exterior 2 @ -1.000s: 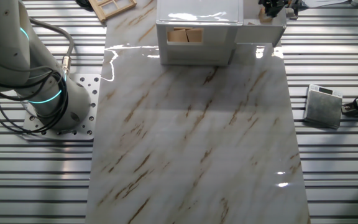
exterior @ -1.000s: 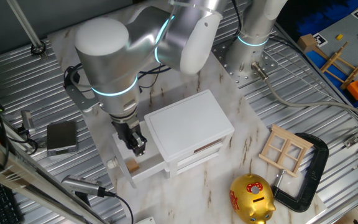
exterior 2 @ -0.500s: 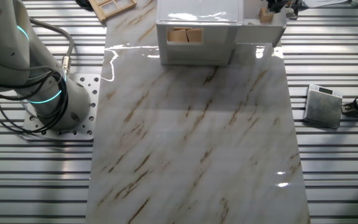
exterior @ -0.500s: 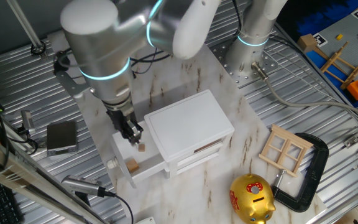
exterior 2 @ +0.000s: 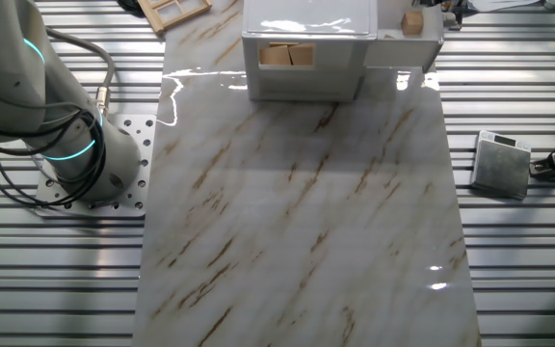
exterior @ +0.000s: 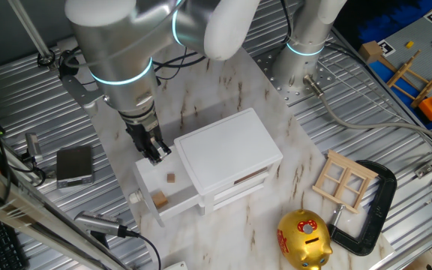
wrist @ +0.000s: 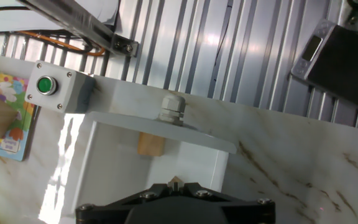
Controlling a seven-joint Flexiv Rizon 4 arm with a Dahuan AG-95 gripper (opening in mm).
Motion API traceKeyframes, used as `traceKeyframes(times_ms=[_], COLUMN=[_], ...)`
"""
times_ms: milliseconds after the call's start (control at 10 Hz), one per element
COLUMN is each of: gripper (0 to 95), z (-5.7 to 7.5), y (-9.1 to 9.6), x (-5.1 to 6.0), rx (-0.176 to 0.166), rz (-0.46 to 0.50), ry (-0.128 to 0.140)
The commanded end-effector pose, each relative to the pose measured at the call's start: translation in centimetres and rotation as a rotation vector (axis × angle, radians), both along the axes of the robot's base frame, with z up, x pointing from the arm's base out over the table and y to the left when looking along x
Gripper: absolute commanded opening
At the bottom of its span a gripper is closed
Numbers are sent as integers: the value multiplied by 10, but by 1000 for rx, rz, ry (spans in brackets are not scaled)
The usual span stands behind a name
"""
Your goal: Put things in the drawer
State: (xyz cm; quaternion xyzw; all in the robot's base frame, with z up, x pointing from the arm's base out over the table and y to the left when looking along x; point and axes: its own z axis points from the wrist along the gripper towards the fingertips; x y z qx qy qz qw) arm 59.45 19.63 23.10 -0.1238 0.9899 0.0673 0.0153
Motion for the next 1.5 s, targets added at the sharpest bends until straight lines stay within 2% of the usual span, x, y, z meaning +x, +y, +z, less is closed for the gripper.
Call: traceKeyframes(times_ms=[100, 500, 900, 1500], gripper=[0, 0, 0, 0], z=[0, 0, 0, 0], y=[1, 1, 1, 1], x=[1, 1, 1, 1], rx=[5, 4, 9, 15], rz=[24, 65, 128, 132], ry=[-1, 3, -5, -4])
